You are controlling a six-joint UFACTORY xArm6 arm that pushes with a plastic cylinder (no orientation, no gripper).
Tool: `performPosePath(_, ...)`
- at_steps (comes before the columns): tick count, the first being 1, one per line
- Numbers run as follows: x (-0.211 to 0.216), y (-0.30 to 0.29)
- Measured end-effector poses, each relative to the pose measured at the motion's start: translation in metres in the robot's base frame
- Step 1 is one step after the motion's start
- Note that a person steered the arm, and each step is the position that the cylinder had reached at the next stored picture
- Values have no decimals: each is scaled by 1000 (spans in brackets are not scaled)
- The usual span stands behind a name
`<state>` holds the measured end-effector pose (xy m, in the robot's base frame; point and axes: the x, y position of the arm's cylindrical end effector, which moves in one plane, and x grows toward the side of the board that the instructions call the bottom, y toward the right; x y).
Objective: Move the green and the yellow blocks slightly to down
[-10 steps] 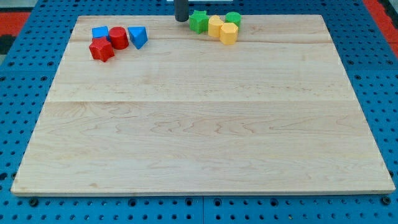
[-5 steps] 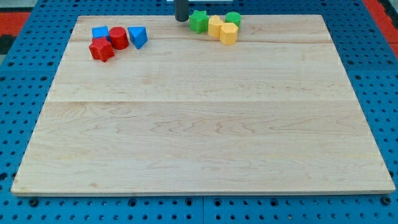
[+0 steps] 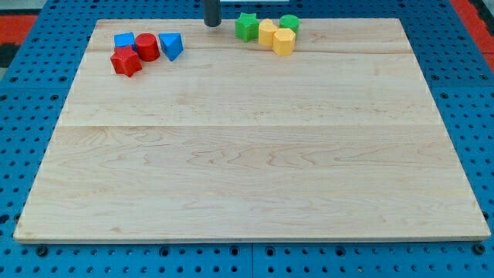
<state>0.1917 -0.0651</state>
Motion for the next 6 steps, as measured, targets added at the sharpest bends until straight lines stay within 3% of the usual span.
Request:
performPosePath(4, 1, 49)
performPosePath(6, 40, 147)
